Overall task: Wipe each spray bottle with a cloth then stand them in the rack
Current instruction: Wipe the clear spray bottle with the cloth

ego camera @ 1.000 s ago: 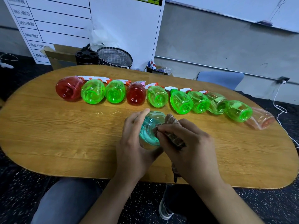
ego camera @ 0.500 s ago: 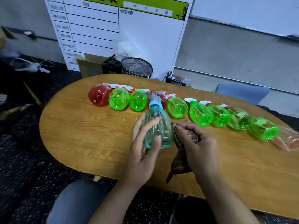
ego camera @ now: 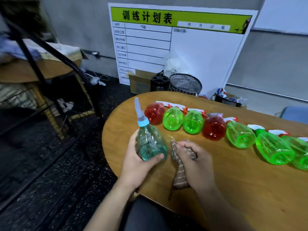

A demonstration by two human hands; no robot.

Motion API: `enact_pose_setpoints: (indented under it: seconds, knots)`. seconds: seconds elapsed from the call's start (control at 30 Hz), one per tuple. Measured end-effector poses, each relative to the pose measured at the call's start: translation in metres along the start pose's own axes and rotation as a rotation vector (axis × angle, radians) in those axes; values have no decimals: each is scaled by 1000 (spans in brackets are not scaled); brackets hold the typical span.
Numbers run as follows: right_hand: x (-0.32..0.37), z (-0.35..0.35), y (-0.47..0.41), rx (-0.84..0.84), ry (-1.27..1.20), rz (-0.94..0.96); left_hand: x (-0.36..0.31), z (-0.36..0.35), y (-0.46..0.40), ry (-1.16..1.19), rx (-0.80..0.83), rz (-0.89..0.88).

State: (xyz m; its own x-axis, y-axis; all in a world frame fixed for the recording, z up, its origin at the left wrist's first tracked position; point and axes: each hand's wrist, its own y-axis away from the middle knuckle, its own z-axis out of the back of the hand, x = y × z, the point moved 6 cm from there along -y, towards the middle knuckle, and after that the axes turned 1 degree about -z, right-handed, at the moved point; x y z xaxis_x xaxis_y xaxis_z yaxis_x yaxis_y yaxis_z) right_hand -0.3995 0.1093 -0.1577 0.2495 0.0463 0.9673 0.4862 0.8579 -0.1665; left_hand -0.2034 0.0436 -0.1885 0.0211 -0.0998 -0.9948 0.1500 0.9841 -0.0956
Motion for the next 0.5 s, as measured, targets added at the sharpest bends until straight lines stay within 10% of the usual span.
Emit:
enact_pose_setpoints:
  seconds: [0.5]
  knots:
    - [-29, -45, -35, 58, -53, -41, 20, 59, -148, -340, -206, -87]
